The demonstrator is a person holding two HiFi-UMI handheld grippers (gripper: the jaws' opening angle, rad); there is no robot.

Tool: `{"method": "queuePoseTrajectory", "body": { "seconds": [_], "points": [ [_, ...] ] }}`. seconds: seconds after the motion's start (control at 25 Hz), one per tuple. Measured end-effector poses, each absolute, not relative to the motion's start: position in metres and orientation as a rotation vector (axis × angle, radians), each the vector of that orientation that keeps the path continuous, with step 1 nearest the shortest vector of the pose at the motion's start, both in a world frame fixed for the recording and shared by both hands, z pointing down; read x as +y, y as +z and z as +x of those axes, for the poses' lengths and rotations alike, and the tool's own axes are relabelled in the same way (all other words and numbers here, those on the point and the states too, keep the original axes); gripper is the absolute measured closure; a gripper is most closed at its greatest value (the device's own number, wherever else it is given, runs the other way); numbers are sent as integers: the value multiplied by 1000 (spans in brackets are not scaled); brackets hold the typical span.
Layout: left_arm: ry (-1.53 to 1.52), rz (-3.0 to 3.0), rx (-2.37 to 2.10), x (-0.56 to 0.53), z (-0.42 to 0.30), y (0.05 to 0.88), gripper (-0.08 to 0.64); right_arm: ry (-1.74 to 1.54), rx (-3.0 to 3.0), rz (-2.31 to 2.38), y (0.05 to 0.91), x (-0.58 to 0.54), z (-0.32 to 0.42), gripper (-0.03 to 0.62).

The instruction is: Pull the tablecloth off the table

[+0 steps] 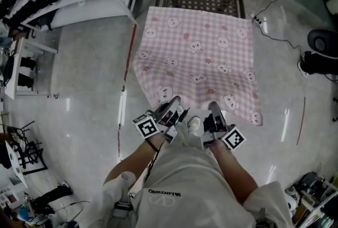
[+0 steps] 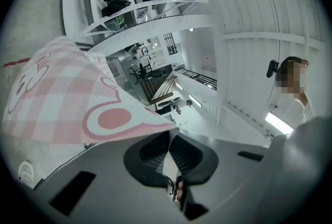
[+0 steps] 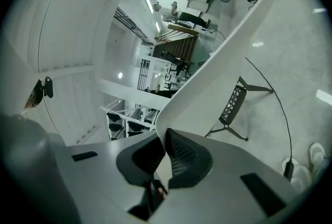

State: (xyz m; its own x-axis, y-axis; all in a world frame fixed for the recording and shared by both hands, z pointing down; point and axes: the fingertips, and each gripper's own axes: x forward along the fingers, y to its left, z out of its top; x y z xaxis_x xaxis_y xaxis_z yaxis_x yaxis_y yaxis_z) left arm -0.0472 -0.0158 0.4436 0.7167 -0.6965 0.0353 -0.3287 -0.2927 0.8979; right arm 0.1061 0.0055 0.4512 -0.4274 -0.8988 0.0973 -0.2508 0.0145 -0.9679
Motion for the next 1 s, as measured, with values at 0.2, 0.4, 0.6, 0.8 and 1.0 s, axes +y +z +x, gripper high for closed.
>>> {"method": "queuePoseTrajectory", "body": {
  "seconds": [0.2, 0.4, 0.6, 0.8, 1.0],
  "points": [
    [-447, 1927, -749, 4, -43, 405, 558, -1416, 1744, -1162, 415, 26, 106, 580],
    [-473, 1969, -721, 11, -43, 370, 558, -1401, 1746, -1112, 382, 33, 104, 580],
    [-538, 2000, -717, 12, -42, 330, 558, -1338, 1797, -1064, 337, 31, 104, 579],
    [-596, 2002, -708, 11, -40, 306, 558, -1284, 1828, -1030, 311, 27, 106, 580],
    [-636, 2025, -672, 27, -40, 279, 558, -1239, 1842, -997, 284, 43, 106, 578]
  ]
}}
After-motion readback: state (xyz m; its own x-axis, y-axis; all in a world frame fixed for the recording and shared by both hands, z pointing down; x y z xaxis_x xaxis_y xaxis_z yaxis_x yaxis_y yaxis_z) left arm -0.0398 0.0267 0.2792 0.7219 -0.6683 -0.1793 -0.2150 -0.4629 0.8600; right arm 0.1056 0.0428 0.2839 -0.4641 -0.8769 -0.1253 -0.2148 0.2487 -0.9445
